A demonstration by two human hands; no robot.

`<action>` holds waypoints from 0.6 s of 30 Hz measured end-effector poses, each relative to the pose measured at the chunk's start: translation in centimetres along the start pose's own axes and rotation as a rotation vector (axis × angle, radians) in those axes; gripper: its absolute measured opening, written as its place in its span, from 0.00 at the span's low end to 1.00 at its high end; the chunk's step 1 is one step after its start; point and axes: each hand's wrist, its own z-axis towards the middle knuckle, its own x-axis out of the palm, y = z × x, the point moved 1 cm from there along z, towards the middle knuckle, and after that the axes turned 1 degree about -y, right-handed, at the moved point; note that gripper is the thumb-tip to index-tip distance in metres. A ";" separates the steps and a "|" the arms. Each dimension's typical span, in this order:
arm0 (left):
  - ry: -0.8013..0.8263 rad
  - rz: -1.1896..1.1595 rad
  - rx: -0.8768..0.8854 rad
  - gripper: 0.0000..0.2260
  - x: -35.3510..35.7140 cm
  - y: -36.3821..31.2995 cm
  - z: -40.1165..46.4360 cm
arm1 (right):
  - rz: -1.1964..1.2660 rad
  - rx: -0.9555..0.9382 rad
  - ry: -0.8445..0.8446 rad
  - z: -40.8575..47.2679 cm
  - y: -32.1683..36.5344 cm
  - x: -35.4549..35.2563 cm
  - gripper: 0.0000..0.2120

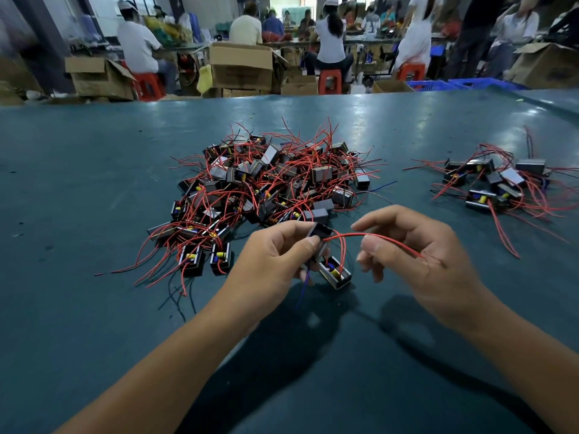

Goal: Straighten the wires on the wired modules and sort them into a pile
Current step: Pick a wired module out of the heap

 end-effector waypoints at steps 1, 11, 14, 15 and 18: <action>-0.019 0.031 0.023 0.09 -0.1 -0.1 -0.1 | 0.038 0.059 0.037 0.2 0.0 -0.3 0.07; -0.113 0.382 0.189 0.16 -1.5 -0.9 0.1 | 0.151 0.515 0.470 0.6 0.5 -3.7 0.24; -0.067 0.416 0.217 0.16 -0.7 -1.1 -0.3 | 0.123 0.520 0.324 0.2 0.0 -1.1 0.19; -0.053 0.435 0.223 0.17 -0.5 -1.1 -0.3 | 0.146 0.530 0.318 0.0 0.0 -0.4 0.18; -0.021 0.515 0.223 0.17 -0.4 -1.1 -0.3 | 0.238 0.572 0.328 -0.5 0.2 0.6 0.10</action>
